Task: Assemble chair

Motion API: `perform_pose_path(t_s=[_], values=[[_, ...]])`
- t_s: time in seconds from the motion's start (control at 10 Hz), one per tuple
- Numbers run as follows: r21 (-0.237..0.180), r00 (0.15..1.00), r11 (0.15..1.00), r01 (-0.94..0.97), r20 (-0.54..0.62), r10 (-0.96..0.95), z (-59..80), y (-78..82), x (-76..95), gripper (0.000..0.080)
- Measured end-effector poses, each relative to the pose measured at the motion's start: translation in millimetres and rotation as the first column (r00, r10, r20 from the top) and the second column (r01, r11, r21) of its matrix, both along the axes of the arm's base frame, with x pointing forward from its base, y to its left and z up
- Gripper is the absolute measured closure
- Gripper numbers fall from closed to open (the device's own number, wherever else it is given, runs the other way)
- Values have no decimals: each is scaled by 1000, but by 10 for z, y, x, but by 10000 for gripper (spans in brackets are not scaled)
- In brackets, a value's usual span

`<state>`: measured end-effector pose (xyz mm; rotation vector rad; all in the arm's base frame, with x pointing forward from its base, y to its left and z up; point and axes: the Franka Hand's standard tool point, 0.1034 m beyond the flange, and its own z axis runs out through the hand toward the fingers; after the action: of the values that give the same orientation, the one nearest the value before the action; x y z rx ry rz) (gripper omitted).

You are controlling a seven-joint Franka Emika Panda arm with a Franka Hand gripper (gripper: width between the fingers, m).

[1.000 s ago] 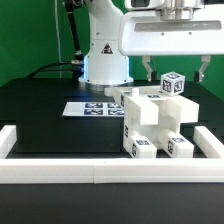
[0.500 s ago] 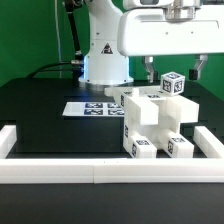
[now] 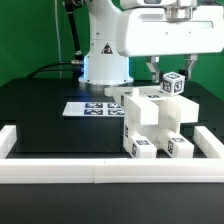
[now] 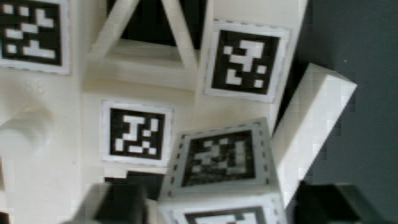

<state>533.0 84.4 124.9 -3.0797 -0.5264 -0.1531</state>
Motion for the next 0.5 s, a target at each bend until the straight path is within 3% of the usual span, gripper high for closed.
perform_pose_path(t_s=[0.1,0.5], values=[[0,1000,1000,0,1,0,4,1,3,516],[11,995,995,104,-3,-104,4,2,2,514]])
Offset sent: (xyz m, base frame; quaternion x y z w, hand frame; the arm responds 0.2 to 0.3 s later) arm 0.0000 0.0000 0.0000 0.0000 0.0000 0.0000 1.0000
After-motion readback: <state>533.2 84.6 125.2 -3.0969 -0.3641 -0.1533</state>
